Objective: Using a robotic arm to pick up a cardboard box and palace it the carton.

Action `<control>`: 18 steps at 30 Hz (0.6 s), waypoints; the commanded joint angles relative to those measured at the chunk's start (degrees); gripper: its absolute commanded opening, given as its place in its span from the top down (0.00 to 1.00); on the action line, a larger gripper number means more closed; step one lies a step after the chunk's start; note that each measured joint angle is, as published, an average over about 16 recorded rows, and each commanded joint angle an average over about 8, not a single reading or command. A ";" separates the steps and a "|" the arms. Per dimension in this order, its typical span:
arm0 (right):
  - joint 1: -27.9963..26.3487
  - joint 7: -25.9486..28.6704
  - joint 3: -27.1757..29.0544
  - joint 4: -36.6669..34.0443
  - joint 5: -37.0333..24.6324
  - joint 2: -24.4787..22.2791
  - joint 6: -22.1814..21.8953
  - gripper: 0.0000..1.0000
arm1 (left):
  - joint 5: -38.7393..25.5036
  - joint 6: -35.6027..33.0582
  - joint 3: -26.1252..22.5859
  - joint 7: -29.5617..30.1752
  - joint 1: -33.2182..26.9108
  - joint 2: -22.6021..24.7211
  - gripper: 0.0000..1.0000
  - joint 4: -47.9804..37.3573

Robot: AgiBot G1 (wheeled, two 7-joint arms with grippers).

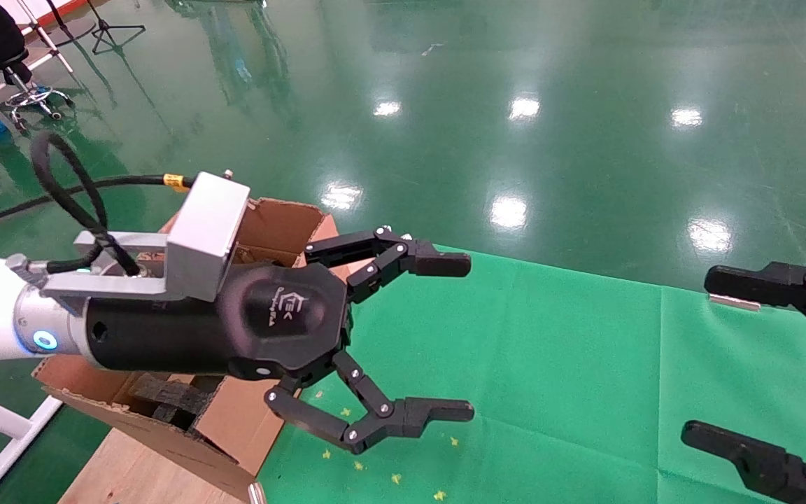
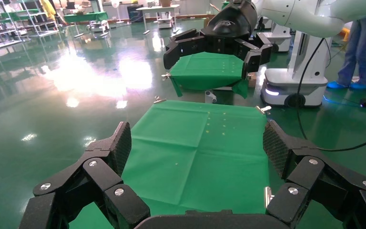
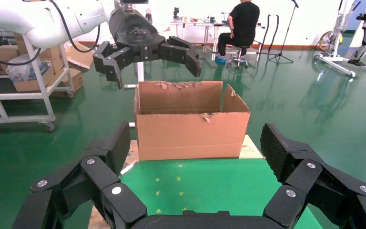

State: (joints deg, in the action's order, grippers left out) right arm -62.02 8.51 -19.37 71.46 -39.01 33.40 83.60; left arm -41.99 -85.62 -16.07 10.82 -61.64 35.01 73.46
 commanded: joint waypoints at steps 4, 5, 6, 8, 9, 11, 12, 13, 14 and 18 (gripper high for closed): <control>0.00 0.00 0.00 0.00 0.00 0.00 0.00 0.00 | -0.02 0.01 -0.01 0.00 -0.02 0.00 0.00 -0.02; 0.00 0.00 0.00 0.00 0.00 0.00 0.00 0.00 | -0.02 0.01 -0.01 0.00 -0.02 0.00 0.00 -0.03; 0.00 0.00 0.00 0.00 0.00 0.00 0.00 0.00 | -0.03 0.01 -0.01 0.01 -0.02 0.00 0.00 -0.03; 0.00 0.00 0.00 0.00 0.00 0.00 0.00 0.00 | -0.03 0.01 -0.01 0.01 -0.03 0.00 0.00 -0.03; 0.00 0.00 0.00 0.00 0.00 0.00 0.00 0.00 | -0.04 0.01 -0.01 0.01 -0.03 0.00 0.00 -0.04; 0.00 0.00 0.00 0.00 0.00 0.00 0.00 0.00 | -0.04 0.01 -0.01 0.01 -0.04 0.00 0.00 -0.04; 0.00 0.00 0.00 0.00 0.00 0.00 0.00 0.00 | -0.05 0.01 -0.01 0.01 -0.04 0.00 0.00 -0.04; 0.00 0.00 0.00 0.00 0.00 0.00 0.00 0.00 | -0.05 0.01 -0.01 0.01 -0.04 0.00 0.00 -0.04; 0.00 0.00 0.00 0.00 0.00 0.00 0.00 0.00 | -0.06 0.01 -0.01 0.01 -0.05 0.00 0.00 -0.04; 0.00 0.00 0.00 0.00 0.00 0.00 0.00 0.00 | -0.07 0.01 -0.01 0.00 -0.05 0.00 0.00 -0.04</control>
State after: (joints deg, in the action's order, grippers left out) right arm -62.03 8.51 -19.37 71.46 -39.01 33.40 83.60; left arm -42.06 -85.61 -16.08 10.82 -61.69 35.01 73.41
